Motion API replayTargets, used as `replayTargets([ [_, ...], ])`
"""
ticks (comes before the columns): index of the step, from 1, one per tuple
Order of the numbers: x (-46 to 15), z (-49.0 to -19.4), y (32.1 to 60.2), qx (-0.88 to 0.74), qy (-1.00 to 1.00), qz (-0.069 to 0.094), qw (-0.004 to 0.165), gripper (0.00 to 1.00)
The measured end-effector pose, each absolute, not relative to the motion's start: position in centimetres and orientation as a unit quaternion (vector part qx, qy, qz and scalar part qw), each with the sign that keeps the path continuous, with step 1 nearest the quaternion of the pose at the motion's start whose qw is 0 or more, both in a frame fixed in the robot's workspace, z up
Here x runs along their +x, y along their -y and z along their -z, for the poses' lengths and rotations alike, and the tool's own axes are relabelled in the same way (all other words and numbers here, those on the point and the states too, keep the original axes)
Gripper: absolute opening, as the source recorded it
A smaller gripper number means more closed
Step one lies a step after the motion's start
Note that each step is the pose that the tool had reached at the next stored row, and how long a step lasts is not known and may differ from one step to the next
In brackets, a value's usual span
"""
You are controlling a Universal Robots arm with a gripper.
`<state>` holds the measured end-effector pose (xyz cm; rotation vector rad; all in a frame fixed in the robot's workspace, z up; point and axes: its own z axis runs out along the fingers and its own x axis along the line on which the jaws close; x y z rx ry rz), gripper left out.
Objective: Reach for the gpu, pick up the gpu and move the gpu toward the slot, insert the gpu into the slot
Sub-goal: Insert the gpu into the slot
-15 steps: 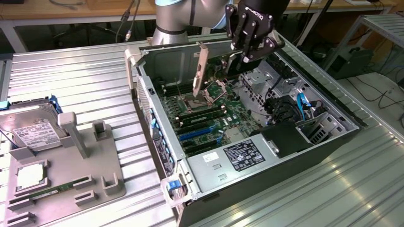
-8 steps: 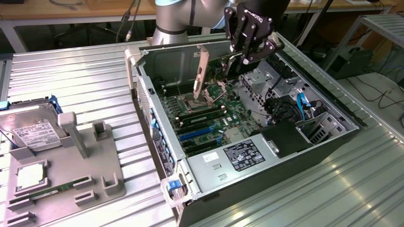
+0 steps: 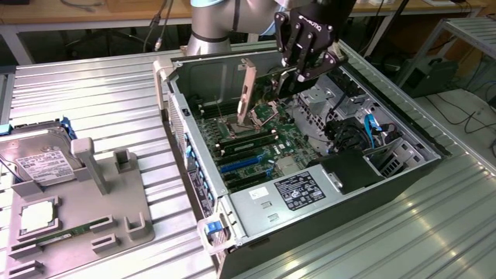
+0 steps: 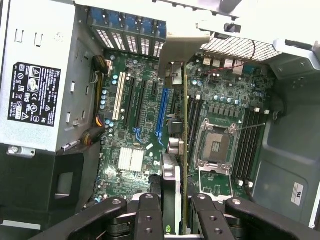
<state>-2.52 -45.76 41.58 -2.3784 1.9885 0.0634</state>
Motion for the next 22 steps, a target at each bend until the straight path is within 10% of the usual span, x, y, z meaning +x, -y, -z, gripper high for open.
replayTargets([
  [22,-2.5,-39.0,45.7,-0.72,-0.694,-0.019,0.021,0.28],
])
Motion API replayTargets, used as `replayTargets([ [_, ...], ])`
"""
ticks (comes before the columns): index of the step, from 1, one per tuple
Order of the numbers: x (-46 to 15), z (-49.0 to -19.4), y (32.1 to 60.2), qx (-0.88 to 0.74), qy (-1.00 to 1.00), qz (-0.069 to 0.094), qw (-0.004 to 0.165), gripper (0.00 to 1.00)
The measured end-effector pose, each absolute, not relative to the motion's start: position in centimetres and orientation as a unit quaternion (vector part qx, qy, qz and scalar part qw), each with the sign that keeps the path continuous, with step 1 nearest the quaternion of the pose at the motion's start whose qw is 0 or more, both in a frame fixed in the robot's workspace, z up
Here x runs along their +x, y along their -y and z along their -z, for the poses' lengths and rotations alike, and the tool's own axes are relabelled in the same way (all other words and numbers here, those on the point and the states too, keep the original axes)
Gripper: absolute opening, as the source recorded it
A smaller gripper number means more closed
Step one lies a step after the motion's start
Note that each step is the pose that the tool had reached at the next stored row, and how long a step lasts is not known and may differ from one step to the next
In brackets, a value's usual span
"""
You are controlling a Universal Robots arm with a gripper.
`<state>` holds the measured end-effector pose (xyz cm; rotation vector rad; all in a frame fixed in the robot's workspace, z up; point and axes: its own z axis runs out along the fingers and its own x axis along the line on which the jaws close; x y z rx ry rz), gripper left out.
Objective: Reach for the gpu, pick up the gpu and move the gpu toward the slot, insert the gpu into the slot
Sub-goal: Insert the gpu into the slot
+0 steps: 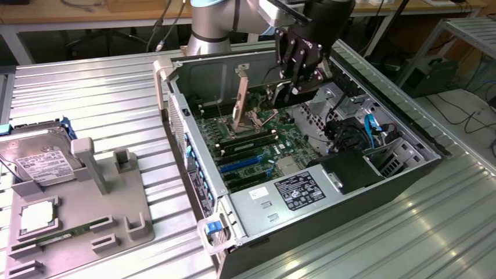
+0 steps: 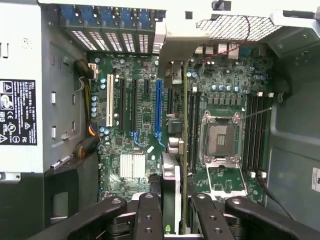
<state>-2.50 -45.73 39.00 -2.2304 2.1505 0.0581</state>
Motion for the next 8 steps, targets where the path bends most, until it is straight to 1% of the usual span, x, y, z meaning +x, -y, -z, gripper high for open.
replayTargets([
  [8,-2.56,-38.51,45.72,-0.704,-0.71,-0.019,0.021,0.28],
])
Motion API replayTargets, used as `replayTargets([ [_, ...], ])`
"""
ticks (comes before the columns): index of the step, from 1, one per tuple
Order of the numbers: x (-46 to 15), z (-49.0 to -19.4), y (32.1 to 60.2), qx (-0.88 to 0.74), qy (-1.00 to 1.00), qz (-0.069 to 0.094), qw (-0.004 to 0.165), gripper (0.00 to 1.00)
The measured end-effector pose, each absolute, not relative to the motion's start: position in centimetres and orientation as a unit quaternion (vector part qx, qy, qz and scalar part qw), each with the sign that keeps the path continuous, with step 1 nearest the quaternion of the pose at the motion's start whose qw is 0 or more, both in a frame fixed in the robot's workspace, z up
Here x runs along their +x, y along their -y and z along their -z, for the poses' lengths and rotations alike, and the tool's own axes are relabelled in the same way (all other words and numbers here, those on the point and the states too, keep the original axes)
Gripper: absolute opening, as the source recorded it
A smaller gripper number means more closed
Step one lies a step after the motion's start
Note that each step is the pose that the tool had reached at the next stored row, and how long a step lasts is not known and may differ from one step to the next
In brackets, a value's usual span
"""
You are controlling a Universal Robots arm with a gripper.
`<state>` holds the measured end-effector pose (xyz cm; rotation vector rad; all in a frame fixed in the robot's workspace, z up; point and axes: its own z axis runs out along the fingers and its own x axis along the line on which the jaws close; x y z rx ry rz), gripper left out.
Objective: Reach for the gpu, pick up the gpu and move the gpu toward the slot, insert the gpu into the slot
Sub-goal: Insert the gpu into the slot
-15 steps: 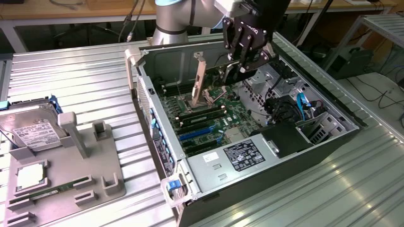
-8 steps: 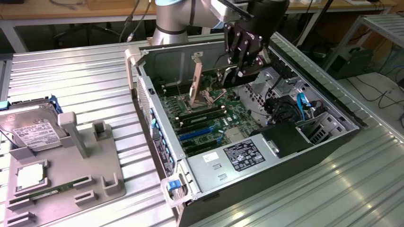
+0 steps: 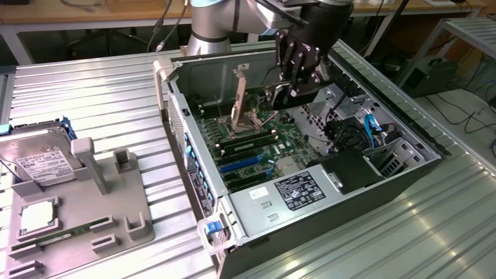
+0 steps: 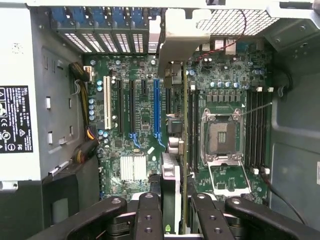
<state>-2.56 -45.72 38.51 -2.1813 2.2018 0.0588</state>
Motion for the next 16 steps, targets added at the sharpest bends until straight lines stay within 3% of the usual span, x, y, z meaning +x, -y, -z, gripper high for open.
replayTargets([
  [16,-2.6,-36.3,45.7,-0.703,-0.71,-0.026,0.013,0.28],
])
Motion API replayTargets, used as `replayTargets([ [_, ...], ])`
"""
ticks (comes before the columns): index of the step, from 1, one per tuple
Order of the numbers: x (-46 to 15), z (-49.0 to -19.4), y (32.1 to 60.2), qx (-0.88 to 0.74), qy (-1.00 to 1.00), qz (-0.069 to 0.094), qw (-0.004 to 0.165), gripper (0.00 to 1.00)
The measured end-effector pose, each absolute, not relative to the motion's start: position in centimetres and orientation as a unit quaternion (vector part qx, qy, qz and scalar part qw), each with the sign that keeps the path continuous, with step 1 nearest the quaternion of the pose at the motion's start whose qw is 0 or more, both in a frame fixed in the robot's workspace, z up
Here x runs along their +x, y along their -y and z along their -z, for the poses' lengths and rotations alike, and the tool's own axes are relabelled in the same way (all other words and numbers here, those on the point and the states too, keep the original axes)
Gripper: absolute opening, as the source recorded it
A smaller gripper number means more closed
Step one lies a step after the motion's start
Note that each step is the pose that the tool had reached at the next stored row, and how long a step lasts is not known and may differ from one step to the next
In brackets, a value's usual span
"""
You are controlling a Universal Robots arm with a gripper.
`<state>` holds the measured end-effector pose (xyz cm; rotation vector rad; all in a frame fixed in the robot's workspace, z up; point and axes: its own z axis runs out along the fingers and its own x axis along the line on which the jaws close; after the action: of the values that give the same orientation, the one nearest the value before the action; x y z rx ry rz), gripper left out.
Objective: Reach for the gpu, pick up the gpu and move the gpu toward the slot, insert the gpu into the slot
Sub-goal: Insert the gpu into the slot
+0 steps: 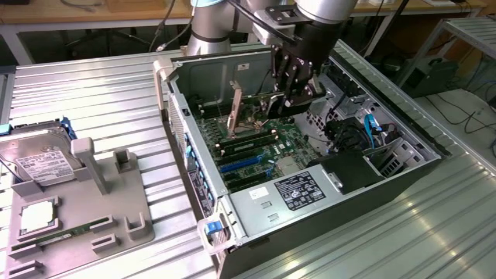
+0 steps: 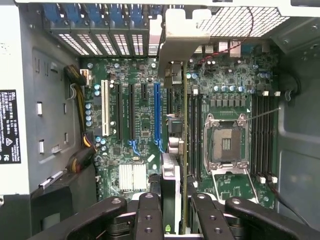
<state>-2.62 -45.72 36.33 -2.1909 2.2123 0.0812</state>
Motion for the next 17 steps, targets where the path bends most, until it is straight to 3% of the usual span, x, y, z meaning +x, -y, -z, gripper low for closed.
replayTargets([
  [17,-2.6,-34.4,45.7,-0.703,-0.71,-0.03,0.009,0.28],
])
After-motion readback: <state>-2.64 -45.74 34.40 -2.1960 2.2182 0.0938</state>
